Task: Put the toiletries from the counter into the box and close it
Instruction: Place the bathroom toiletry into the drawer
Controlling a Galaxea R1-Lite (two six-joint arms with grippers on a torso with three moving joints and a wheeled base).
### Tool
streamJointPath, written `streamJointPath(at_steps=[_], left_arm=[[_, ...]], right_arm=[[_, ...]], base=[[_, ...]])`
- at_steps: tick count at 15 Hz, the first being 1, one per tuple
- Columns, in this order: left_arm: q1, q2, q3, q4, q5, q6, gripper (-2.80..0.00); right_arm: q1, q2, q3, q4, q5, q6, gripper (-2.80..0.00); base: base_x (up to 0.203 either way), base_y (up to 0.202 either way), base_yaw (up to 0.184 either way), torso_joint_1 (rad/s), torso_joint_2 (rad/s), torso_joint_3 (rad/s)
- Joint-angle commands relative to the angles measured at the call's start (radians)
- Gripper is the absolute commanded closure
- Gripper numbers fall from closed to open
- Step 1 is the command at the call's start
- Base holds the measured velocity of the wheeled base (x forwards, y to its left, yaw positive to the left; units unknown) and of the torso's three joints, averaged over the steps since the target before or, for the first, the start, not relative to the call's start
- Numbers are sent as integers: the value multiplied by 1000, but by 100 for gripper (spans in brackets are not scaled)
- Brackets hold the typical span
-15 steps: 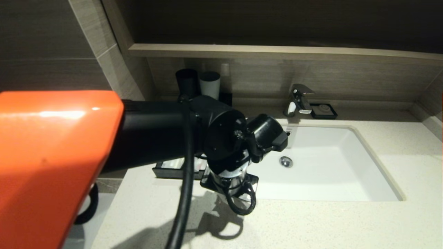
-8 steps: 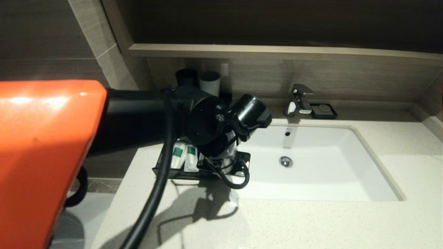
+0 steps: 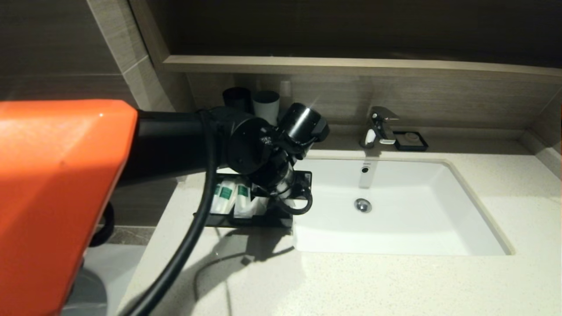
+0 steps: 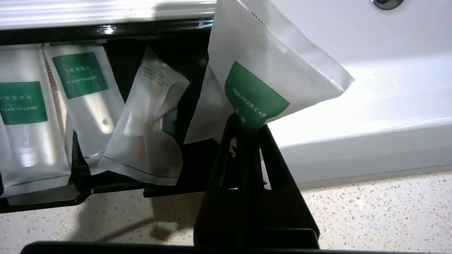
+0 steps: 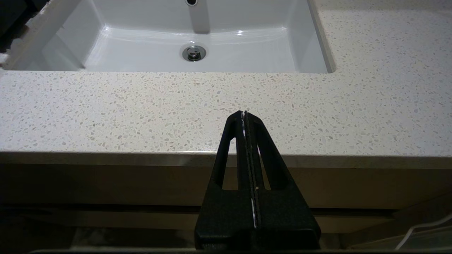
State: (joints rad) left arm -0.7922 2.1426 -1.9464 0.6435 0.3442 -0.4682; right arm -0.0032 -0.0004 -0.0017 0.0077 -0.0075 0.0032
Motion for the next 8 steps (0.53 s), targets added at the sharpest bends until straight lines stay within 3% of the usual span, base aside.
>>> streamJointPath(at_steps=[1, 8], left_arm=[[7, -3, 0, 16, 4, -6, 0], [33, 8, 13, 80, 5, -29, 0]], right_arm=[[0, 0, 0, -1, 0, 0, 0], [0, 0, 0, 0, 0, 0, 0]], base=[[0, 0, 0, 0, 0, 0], [0, 0, 0, 0, 0, 0]])
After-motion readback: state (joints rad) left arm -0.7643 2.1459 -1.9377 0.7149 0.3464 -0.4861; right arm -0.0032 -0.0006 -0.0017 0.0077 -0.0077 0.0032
